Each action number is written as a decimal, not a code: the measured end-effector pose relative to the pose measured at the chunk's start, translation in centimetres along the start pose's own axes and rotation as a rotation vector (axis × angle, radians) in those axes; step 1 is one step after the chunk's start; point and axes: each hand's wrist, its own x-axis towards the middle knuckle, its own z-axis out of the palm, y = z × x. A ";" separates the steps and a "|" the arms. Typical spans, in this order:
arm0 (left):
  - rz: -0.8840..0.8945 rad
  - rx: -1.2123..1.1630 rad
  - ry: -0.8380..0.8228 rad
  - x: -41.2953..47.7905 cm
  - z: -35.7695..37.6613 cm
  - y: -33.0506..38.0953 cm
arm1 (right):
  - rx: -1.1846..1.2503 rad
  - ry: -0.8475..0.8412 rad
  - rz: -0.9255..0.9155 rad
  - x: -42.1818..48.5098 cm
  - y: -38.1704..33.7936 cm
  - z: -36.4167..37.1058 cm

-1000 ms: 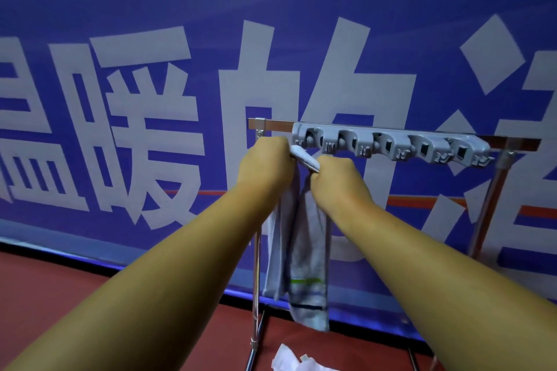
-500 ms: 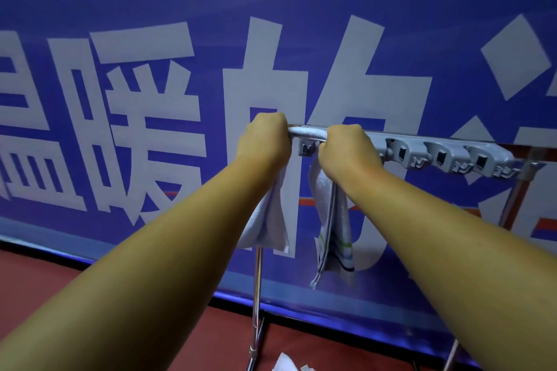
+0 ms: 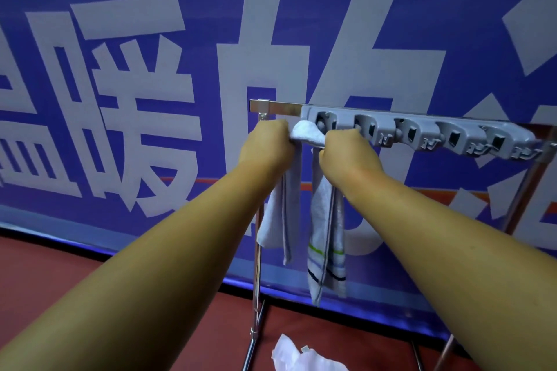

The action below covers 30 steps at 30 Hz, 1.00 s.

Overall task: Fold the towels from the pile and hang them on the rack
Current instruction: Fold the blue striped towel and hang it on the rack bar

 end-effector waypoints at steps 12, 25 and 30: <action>-0.099 -0.145 -0.127 -3.7 5.6 -3.8 | 0.215 -0.037 0.065 -2.4 0.1 4.5; -0.235 -0.147 -0.344 -8.6 12.7 -6.8 | 0.208 -0.507 0.229 -7.7 1.5 12.9; -0.260 -0.073 -0.357 -9.1 13.6 -7.1 | 0.212 -0.416 0.211 -7.9 1.8 12.7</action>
